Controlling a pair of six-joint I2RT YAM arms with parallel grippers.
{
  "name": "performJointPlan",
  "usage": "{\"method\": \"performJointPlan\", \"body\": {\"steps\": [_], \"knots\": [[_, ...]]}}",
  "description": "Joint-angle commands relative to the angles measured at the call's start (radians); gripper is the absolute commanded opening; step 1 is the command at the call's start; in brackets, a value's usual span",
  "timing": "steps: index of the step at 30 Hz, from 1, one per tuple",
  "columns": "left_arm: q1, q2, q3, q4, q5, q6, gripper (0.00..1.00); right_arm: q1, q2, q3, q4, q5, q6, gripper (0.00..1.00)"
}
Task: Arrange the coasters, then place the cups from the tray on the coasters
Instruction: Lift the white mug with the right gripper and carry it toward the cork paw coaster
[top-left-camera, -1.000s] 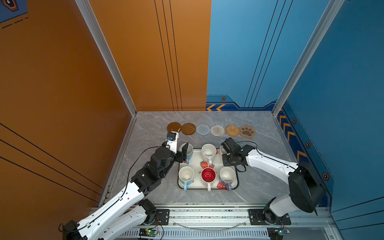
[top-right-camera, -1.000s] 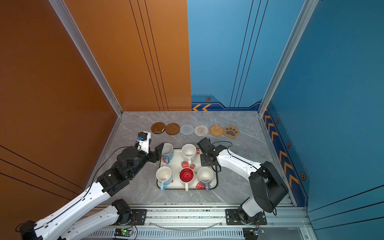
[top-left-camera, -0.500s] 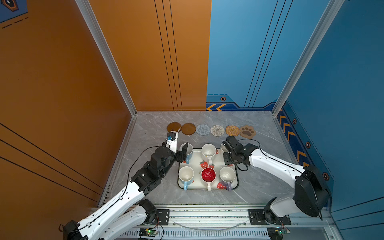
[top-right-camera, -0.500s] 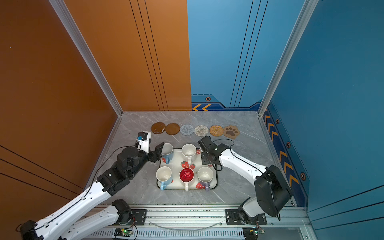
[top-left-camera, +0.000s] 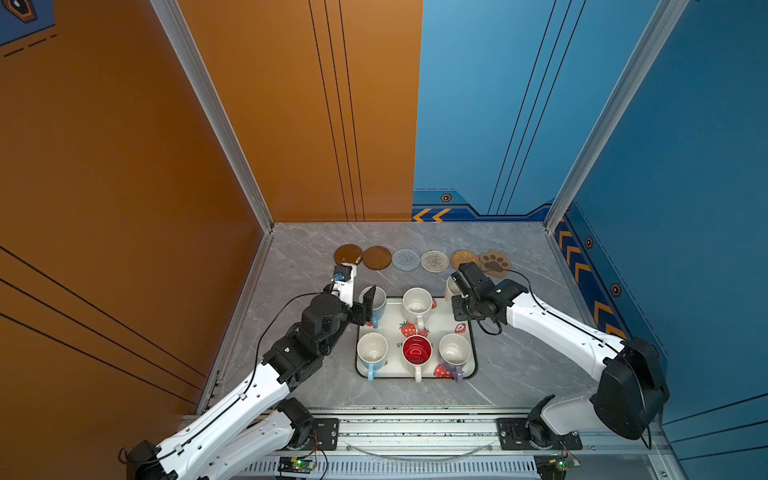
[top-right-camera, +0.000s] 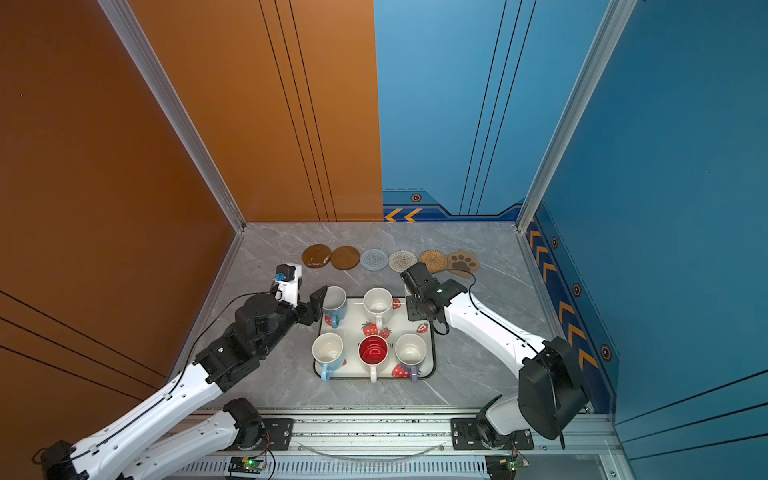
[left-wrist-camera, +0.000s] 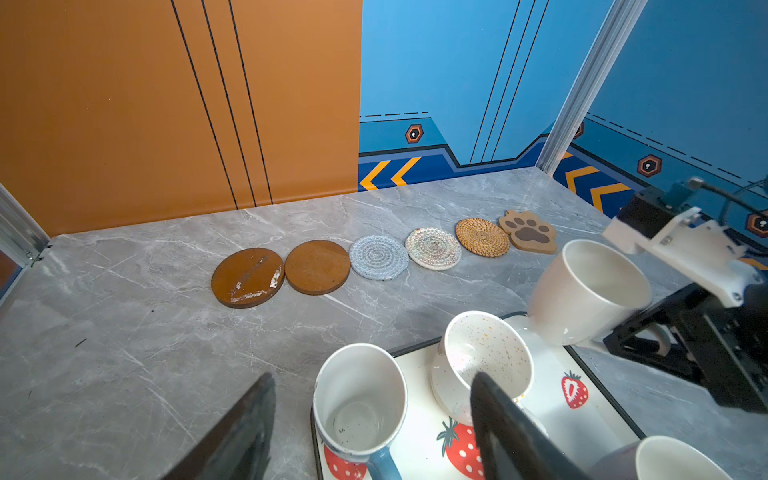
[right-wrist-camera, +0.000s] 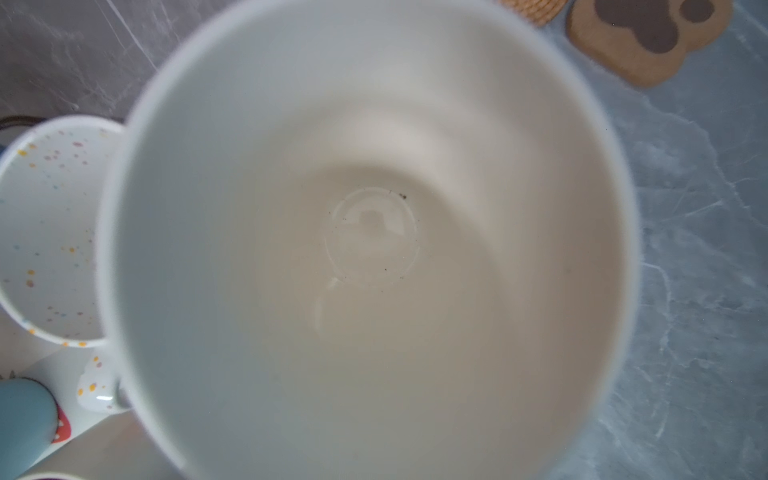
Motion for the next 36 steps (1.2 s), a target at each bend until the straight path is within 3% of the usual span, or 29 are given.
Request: {"method": "performJointPlan", "body": {"steps": [1,14,36], "knots": [[0.011,-0.016,-0.017,0.008,0.015,-0.013,0.74,-0.031,-0.036,0.071,-0.007,0.055,-0.047,0.0],[0.03,-0.031,-0.039,0.019,0.027,-0.016,0.75,-0.217,0.042,0.203,0.034,0.05,-0.094,0.0],[0.073,-0.057,-0.058,0.006,0.036,-0.026,0.74,-0.456,0.445,0.482,0.089,0.049,-0.177,0.0]]}}
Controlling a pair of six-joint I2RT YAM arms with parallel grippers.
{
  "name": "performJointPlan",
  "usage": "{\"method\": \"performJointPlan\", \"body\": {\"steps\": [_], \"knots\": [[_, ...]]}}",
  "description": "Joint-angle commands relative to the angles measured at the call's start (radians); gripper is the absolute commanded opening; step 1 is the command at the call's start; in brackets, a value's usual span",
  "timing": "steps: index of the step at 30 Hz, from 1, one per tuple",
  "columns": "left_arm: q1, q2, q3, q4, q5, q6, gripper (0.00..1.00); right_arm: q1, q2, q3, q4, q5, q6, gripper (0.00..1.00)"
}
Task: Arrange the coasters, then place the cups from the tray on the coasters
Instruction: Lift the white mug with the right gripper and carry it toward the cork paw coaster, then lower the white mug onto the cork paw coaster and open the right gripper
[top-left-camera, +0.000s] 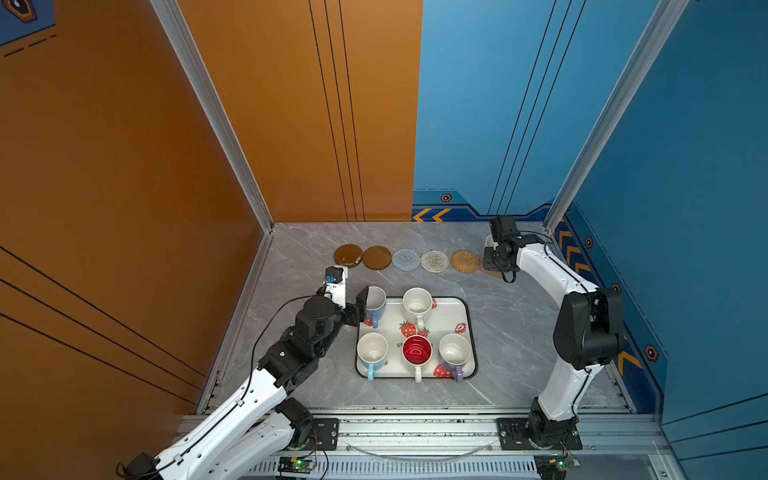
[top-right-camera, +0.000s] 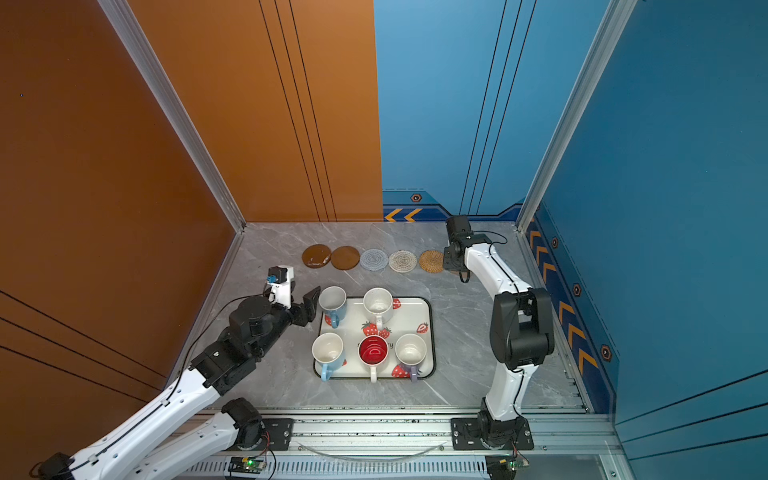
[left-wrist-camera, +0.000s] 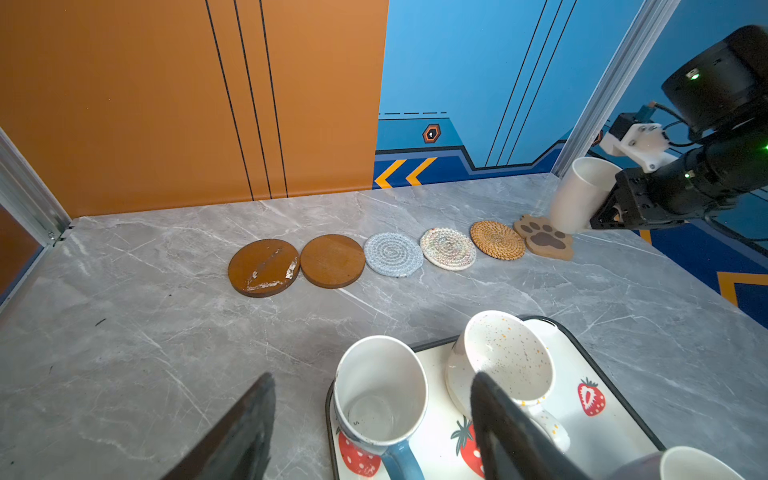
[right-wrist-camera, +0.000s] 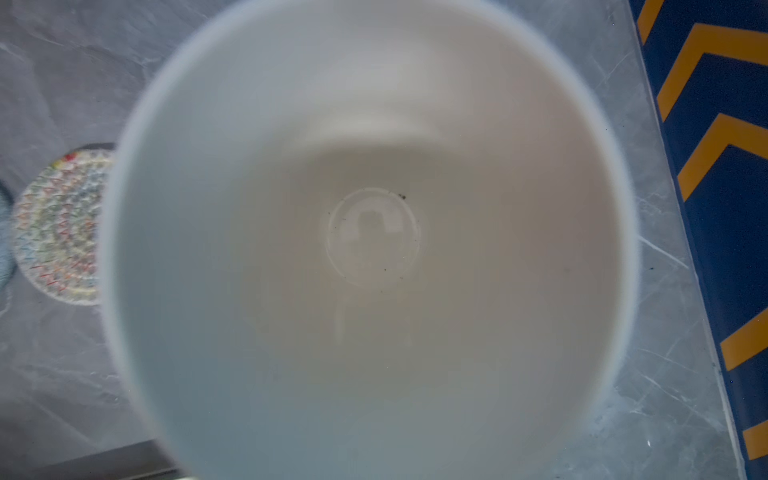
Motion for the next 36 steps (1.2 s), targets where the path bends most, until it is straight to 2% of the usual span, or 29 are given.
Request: {"method": "performJointPlan", "body": {"steps": [1,16,36], "knots": [[0.015,-0.011,-0.01,0.003,0.014,-0.008,0.74,-0.018,0.023,0.072,0.051,0.009,-0.022,0.0],[0.029,0.003,-0.006,0.007,0.025,-0.01,0.74,-0.072,0.135,0.122,0.094,-0.031,0.006,0.0],[0.043,0.007,-0.009,0.005,0.032,-0.014,0.74,-0.095,0.181,0.131,0.108,-0.035,0.014,0.0]]}}
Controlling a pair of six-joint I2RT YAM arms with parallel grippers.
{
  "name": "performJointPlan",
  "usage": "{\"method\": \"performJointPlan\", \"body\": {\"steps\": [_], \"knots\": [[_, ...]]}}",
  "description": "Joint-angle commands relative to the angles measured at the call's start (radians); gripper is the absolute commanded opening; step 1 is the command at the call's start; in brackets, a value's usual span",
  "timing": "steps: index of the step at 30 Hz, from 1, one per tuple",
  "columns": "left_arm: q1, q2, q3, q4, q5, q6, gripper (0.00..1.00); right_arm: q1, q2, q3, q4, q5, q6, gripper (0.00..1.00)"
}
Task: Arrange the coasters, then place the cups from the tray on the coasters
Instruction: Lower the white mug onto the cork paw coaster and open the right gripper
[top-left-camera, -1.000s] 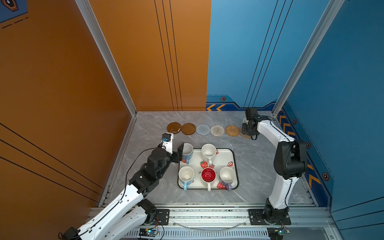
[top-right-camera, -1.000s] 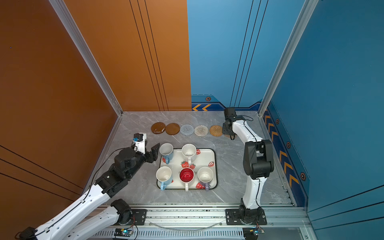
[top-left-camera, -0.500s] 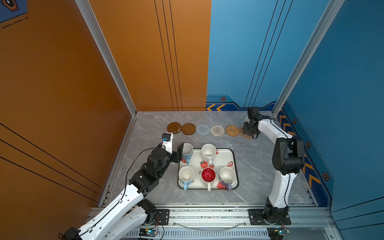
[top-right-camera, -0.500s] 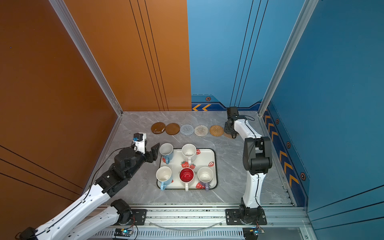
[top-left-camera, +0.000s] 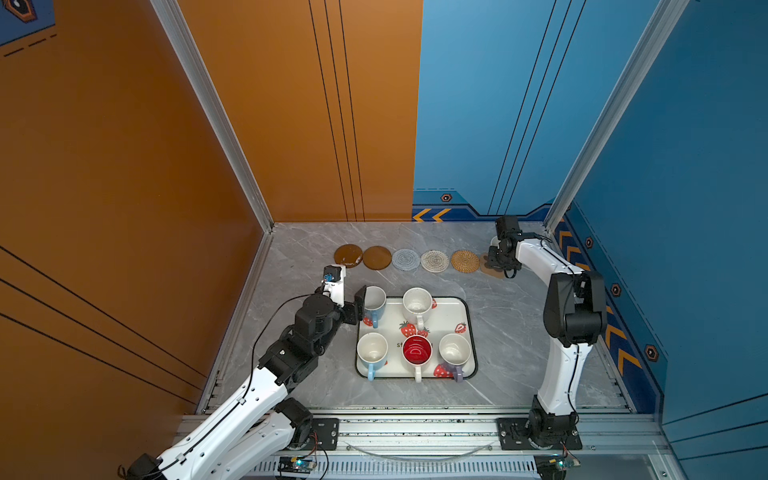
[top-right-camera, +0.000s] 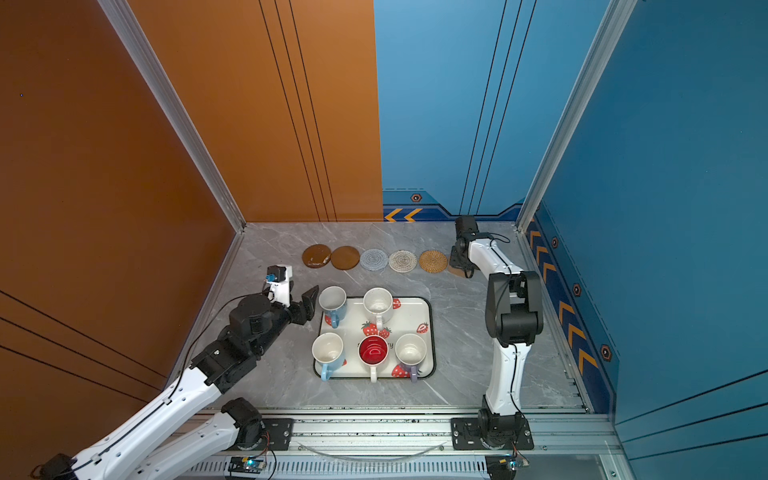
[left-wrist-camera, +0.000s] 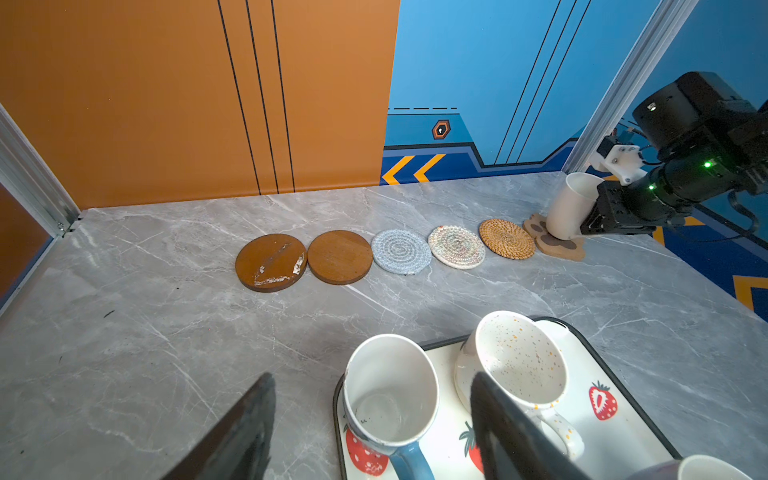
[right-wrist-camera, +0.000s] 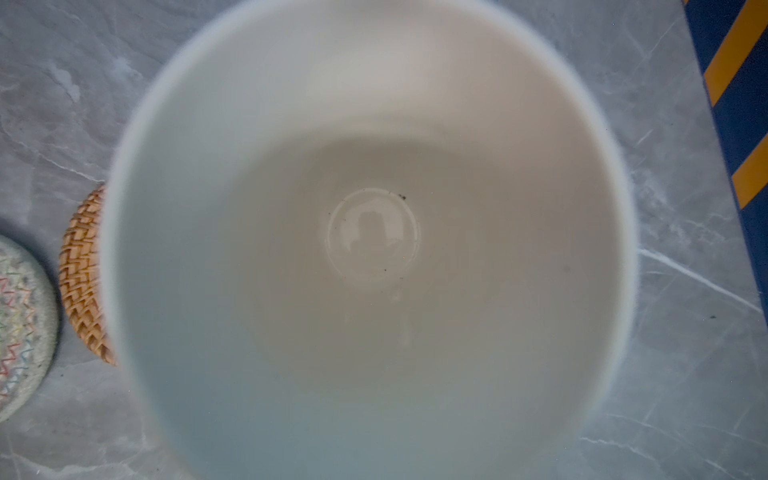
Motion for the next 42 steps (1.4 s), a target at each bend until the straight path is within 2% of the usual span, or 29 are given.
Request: {"method": "performJointPlan", "body": {"steps": [1,42], "knots": [[0.011,-0.002,-0.007,0.003,0.018,-0.012,0.74,-0.007,0.011,0.047,0.048,0.001,0.017,0.0],[0.019,-0.011,-0.01,-0.003,0.025,-0.015,0.74,-0.016,0.066,0.038,0.059,-0.039,0.059,0.0]]}}
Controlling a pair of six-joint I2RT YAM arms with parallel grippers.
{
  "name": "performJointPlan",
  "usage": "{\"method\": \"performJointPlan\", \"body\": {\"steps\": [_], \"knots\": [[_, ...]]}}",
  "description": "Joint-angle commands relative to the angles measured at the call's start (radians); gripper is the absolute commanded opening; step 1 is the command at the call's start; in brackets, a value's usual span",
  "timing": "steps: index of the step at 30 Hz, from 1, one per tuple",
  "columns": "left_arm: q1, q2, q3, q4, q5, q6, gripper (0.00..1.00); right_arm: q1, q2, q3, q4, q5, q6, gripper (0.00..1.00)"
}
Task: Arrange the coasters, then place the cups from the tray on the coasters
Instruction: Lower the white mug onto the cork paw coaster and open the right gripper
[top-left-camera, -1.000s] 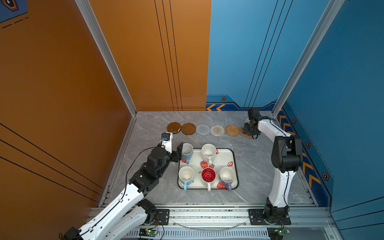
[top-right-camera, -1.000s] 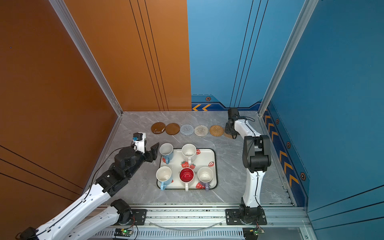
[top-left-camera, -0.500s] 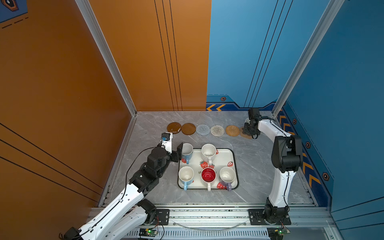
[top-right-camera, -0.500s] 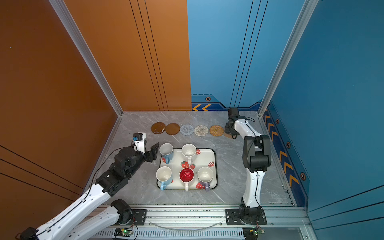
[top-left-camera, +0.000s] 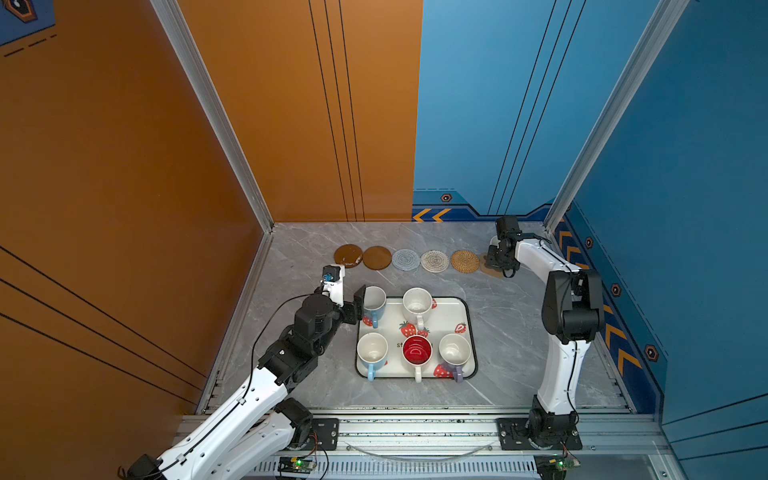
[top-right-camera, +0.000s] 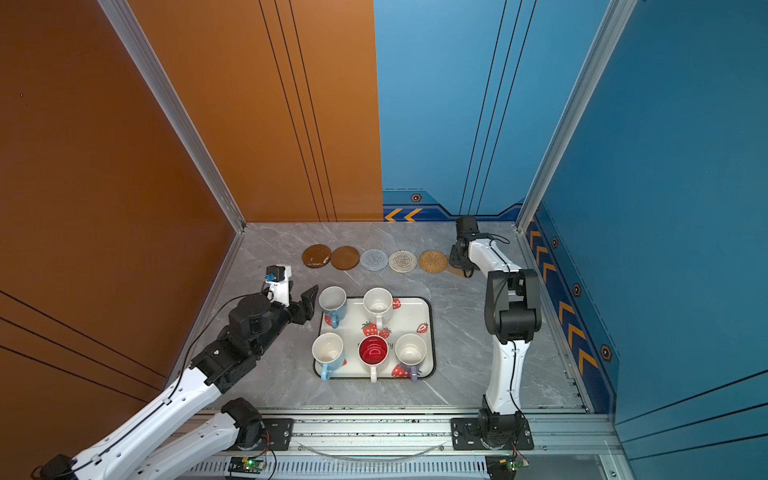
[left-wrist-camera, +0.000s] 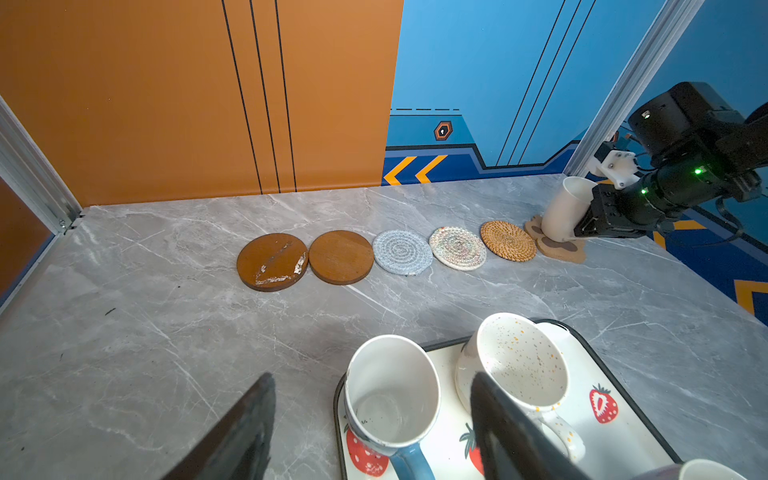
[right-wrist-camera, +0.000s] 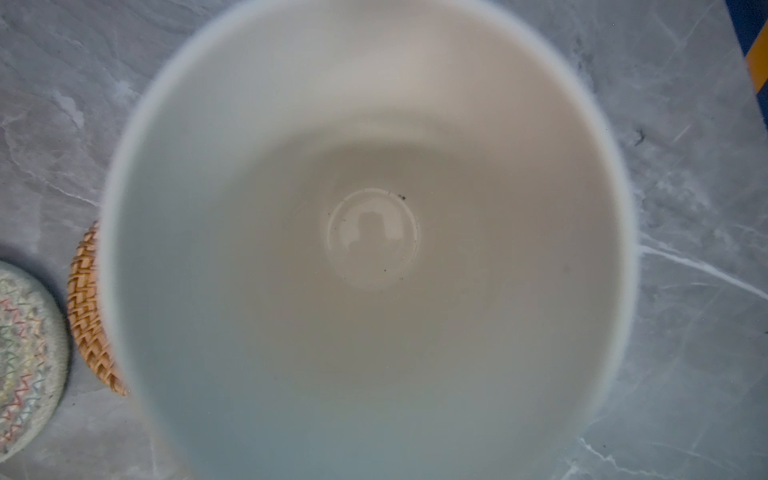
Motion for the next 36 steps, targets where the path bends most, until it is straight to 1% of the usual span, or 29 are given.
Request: {"method": "performJointPlan", "body": {"steps": [1,4,7,9,13,18,25,28,32,36], "knots": [[0.011,-0.012,-0.01,-0.004,0.02,-0.008,0.74,-0.009,0.028,0.023,0.026,-0.01,0.023,0.0],[0.012,-0.015,-0.011,-0.005,0.02,-0.008,0.75,-0.011,0.024,0.023,0.024,-0.014,0.027,0.0],[0.013,-0.018,-0.011,-0.007,0.02,-0.008,0.74,-0.012,0.022,0.023,0.023,-0.013,0.029,0.07],[0.013,-0.021,-0.011,-0.008,0.02,-0.008,0.74,-0.013,0.02,0.023,0.021,-0.013,0.029,0.09],[0.013,-0.029,-0.013,-0.011,0.018,-0.008,0.75,-0.013,0.018,0.023,0.02,-0.016,0.031,0.18],[0.013,-0.035,-0.013,-0.015,0.018,-0.01,0.74,-0.013,0.015,0.021,0.017,-0.017,0.033,0.35],[0.012,-0.05,-0.014,-0.022,0.018,-0.011,0.74,-0.013,0.0,0.003,0.017,-0.011,0.035,0.45],[0.013,-0.057,-0.014,-0.023,0.018,-0.013,0.74,-0.013,-0.052,-0.016,0.017,-0.012,0.036,0.49],[0.013,-0.068,-0.015,-0.032,0.02,-0.014,0.74,-0.013,-0.119,-0.058,0.016,-0.008,0.042,0.58],[0.013,-0.086,-0.016,-0.045,0.022,-0.017,0.74,-0.01,-0.253,-0.132,0.012,0.011,0.049,0.62]]}}
